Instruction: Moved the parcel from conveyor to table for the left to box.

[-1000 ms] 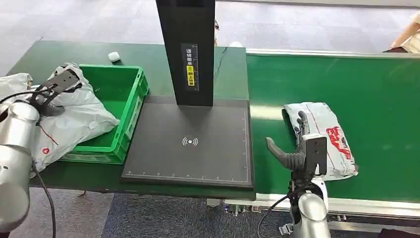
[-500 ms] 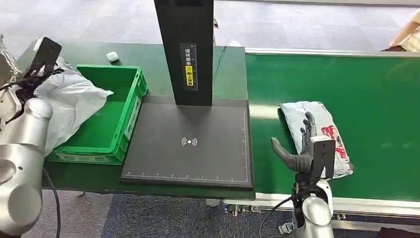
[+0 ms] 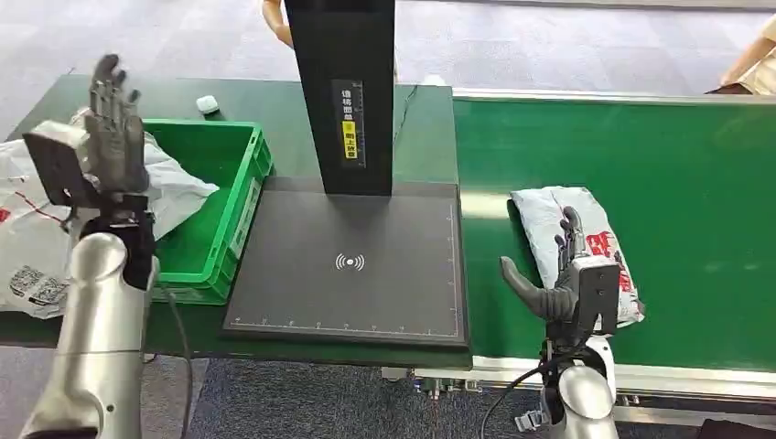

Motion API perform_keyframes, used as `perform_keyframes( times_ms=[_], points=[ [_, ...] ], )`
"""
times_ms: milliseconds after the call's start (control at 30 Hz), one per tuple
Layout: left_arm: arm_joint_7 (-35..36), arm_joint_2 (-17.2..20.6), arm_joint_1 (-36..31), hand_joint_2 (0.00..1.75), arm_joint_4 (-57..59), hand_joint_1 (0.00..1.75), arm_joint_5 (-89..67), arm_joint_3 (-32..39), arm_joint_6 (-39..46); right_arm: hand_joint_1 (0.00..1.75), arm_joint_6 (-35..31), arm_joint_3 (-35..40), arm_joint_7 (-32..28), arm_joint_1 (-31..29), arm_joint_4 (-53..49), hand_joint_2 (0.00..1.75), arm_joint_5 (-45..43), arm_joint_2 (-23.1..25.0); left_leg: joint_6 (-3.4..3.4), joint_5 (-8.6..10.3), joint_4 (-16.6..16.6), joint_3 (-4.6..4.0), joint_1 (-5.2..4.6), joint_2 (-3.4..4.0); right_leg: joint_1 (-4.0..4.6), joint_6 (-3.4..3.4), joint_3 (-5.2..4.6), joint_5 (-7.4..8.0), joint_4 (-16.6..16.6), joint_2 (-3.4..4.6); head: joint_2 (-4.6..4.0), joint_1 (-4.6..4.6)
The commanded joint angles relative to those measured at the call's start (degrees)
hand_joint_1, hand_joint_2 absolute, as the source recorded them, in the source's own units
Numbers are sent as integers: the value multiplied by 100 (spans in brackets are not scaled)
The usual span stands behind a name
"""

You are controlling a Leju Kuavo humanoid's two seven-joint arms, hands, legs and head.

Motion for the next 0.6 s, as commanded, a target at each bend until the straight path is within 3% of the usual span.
perform_keyframes(
  times_ms=[33,233,467,600],
  points=[
    [-8,-526,920,175,668,0,2142,-910,-1473,0,339,375,-48,-343,587,175,-211,-262,1,-5,-22,42,-3,6,-2,-2,40,-4,-22,3,0,-4],
    [35,-855,927,175,1770,0,2515,-972,-1461,0,407,453,-27,-321,651,175,-249,-201,-2,-5,-31,54,0,-8,2,-4,57,-7,-33,-14,0,-4],
    [57,-858,1123,175,1577,0,2218,-818,-1102,0,353,401,-5,-173,575,175,-213,-149,-2,-12,-20,43,2,-1,3,-3,45,-12,-23,-5,0,-2],
    [213,-808,1186,175,1464,0,2258,-789,-1464,0,368,419,-7,-258,672,175,-198,-145,-3,-10,-11,24,3,6,4,-1,24,-10,-14,3,0,-4]
  ],
)
